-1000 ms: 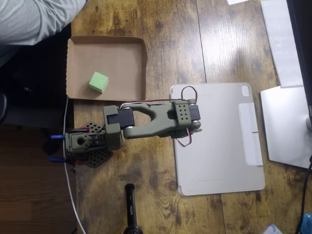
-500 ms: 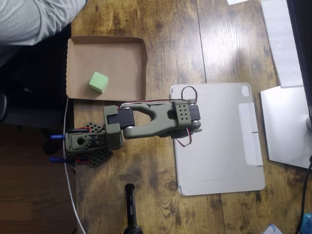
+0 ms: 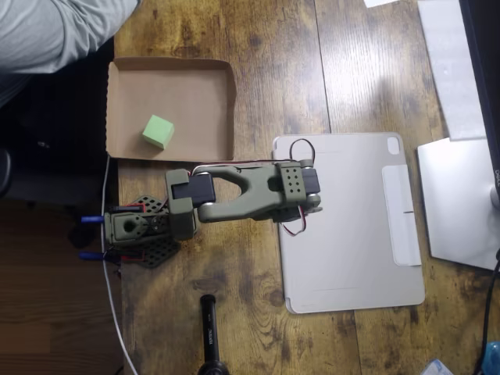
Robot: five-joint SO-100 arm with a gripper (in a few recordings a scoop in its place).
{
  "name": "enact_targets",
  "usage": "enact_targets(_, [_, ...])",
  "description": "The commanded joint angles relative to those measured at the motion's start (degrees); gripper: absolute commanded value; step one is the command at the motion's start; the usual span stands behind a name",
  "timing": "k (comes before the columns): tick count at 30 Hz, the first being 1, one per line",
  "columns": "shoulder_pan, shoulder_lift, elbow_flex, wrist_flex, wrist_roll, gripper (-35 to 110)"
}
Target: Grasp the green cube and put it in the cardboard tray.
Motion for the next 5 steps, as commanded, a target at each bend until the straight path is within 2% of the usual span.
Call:
enact_targets(1, [1.41, 2.64, 0.26, 1.05, -0.7, 0])
enact_targets(5, [1.32, 2.29, 0.26, 1.05, -0.7, 0])
